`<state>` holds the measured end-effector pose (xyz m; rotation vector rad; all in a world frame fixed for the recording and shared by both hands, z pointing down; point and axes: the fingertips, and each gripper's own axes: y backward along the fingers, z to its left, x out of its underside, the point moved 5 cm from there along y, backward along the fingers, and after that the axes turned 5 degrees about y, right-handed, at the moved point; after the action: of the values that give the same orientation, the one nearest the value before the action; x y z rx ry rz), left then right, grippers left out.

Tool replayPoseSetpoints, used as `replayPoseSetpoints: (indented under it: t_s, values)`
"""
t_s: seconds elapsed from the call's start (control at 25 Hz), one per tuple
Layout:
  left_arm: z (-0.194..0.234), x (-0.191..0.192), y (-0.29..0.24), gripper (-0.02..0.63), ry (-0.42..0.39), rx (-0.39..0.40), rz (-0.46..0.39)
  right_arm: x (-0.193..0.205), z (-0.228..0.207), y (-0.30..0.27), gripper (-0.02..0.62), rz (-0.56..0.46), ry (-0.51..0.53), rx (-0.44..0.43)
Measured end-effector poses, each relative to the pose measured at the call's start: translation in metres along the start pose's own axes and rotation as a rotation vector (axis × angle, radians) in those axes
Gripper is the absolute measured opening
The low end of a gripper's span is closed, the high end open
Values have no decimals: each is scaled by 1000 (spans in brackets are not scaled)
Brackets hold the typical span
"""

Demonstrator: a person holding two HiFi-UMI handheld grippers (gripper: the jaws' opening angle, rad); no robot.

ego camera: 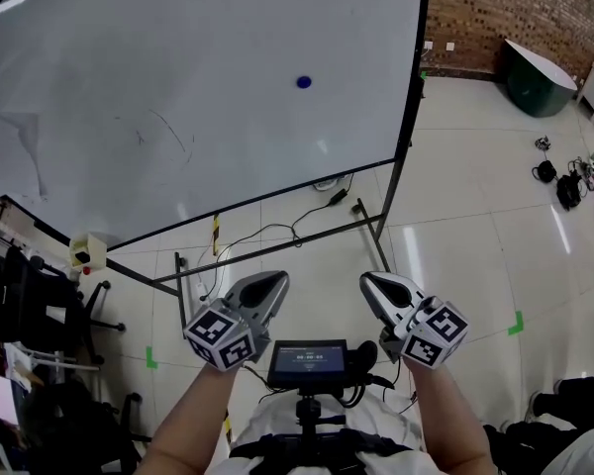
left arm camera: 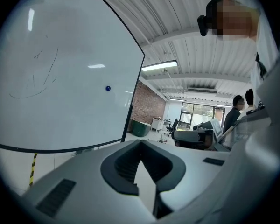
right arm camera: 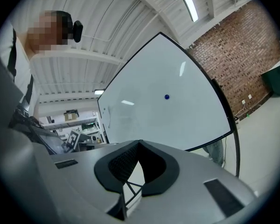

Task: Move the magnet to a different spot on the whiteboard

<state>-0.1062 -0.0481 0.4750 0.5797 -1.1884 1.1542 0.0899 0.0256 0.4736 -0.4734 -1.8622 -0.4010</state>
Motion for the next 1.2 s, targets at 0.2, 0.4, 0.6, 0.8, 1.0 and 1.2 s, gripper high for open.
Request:
replayPoseSetpoints:
  t_s: [0.2,0.4,0.6,0.8,1.0,1.2]
  values:
    - [2,-19,-28,34,-17,-60,-23,-17,-36,-2,32,9,13,-54]
    - [1,-34,-49,34,-32,-129,-44,-33,-68,-6,32,17,23,-113]
    - [-9,-37,-70,34,-57,-171,-41,-46,-93,-2,32,10,24,-154]
    - [-19,-36,-90,34,-77,-200,-38,-49,-109,7,32,5,15,-182]
    - [-30,-40,-105,34,-101,-210,-10,-54,-123,12,32,-10,10,-186]
    - [-29,-50,-118,34,-137,-220,12,-62,-138,9,32,-30,0,-180]
